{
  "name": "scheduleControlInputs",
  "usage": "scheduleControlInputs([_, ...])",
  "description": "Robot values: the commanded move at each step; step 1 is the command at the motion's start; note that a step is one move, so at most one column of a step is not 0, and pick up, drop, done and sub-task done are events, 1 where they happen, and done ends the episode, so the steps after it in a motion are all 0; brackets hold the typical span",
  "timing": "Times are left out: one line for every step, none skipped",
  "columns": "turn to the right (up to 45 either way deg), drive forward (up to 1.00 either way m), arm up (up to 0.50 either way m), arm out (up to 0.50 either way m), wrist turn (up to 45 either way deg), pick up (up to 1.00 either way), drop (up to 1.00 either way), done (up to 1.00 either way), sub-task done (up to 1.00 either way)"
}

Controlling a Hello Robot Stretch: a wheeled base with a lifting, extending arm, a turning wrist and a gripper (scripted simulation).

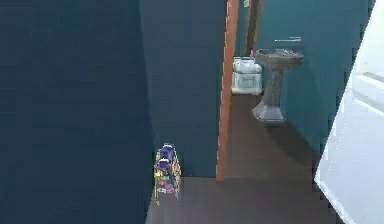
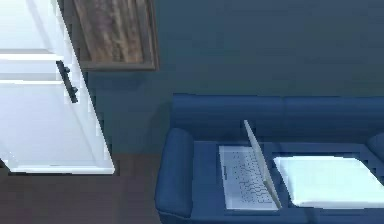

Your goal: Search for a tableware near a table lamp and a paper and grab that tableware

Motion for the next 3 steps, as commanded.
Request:
scheduleControlInputs([27.0,0.00,0.00,0.00,0.0,0.00,0.00,0.00,0.00])
scheduleControlInputs([0.0,1.00,0.00,0.00,0.0,0.00,0.00,0.00,0.00])
scheduleControlInputs([0.0,0.65,0.00,0.00,0.0,0.00,0.00,0.00,0.00])
